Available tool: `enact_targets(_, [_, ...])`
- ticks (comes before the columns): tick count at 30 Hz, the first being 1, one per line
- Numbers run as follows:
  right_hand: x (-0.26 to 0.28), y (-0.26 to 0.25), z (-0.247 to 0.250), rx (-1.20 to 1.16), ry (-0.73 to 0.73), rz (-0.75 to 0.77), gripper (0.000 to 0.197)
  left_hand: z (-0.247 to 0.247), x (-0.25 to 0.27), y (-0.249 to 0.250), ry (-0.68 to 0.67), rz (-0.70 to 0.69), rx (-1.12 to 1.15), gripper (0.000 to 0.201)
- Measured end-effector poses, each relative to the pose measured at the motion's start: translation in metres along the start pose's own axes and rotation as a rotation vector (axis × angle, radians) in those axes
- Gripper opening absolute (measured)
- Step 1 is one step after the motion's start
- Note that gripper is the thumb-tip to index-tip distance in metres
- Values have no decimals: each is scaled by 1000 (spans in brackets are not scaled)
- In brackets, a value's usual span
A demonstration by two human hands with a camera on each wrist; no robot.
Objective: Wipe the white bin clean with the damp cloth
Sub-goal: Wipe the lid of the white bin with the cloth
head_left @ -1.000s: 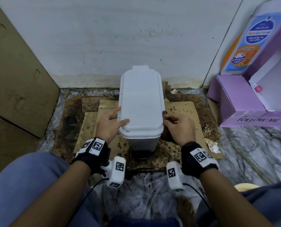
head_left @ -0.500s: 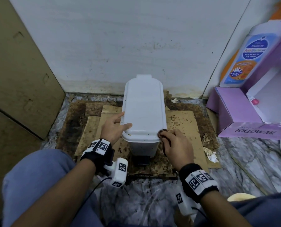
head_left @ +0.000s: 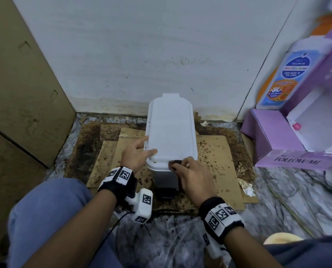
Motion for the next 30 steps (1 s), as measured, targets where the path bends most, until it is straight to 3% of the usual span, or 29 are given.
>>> enact_targets(6, [6, 50, 26, -68, 70, -77, 24, -3, -2, -1, -10, -7, -2, 65])
enact_targets(12, [-2, 50, 28, -262, 29, -82, 13, -3, -10, -11, -21, 30, 43, 73])
enact_targets(19, [-6, -4, 4, -198, -48, 59, 16, -5, -2, -3, -15, 2, 30, 64])
enact_targets(24, [-22, -28, -6, -250, -138, 0, 20, -3, 2, -5, -68, 16, 69, 61])
enact_targets(28, [-45, -7, 48, -308, 51, -28, 19, -2, 3, -2, -104, 30, 153, 69])
enact_targets(30, [-65, 6, 64, -247, 75, -18, 21, 1, 3, -4, -101, 51, 188, 64])
Point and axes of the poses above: each hand's wrist, its own x-axis away from the middle knuckle, its own z-axis out of the back of the hand, y = z × x, the point moved 7 cm from there along -x, towards the middle knuckle, and after that the axes turned 8 degrees about -x, right-handed, at the moved point
